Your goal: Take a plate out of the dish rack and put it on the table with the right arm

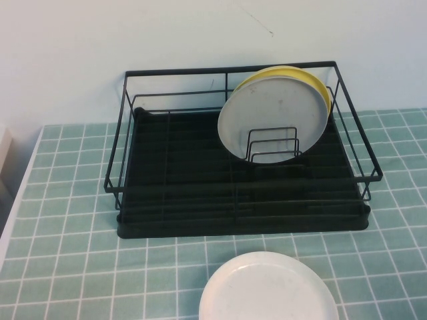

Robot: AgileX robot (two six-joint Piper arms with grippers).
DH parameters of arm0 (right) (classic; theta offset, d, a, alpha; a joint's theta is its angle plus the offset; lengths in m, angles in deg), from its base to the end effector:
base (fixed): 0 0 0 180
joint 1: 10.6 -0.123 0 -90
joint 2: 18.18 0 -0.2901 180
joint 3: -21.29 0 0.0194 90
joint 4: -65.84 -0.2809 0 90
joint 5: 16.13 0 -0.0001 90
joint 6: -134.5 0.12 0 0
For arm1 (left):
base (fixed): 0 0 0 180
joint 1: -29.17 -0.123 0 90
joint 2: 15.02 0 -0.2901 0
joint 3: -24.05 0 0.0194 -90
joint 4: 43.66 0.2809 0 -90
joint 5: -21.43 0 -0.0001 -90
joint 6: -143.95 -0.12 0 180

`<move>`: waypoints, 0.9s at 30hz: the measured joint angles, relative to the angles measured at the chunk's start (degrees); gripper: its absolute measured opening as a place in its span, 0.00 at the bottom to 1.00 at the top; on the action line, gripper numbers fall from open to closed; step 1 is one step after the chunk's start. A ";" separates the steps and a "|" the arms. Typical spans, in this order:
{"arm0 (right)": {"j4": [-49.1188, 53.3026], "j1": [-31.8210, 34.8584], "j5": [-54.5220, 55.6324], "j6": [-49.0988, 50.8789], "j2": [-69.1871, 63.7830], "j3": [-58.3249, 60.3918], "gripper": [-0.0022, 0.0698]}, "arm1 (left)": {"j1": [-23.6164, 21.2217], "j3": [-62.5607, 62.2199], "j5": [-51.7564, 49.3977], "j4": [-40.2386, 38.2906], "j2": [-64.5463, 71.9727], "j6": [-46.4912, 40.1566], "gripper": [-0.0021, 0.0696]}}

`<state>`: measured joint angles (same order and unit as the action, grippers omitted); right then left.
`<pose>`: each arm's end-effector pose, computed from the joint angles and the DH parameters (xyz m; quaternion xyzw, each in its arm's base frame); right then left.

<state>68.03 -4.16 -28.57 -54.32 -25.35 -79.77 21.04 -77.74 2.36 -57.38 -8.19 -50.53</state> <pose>0.1090 -0.0133 0.1797 -0.0272 0.7573 -0.1018 0.6445 0.1066 0.0058 0.1729 -0.0216 0.7854 0.0214 0.6183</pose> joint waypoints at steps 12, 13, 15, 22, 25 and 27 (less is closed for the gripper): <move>-0.86 0.00 -6.36 3.12 0.14 -0.11 0.03 | 0.00 0.00 0.00 0.00 0.00 0.00 0.02; -1.18 0.00 -6.44 2.31 0.14 -0.20 0.03 | 0.00 0.00 0.00 0.00 0.00 0.00 0.02; -1.24 0.00 -6.44 1.28 0.14 -0.20 0.03 | 0.00 0.00 0.00 0.00 0.00 0.00 0.02; -1.54 0.00 -6.74 0.01 0.14 -0.20 0.03 | 0.00 0.00 0.00 0.00 0.00 0.00 0.02; -1.58 0.00 -6.74 -0.13 0.14 -0.20 0.03 | 0.00 0.00 0.00 0.00 0.00 0.00 0.02; -1.58 0.00 -6.79 -0.22 0.14 -0.20 0.03 | 0.00 0.00 0.00 0.00 0.00 0.00 0.02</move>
<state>66.45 -4.16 -35.36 -54.54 -25.20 -79.97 21.04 -77.74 2.36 -57.38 -8.19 -50.53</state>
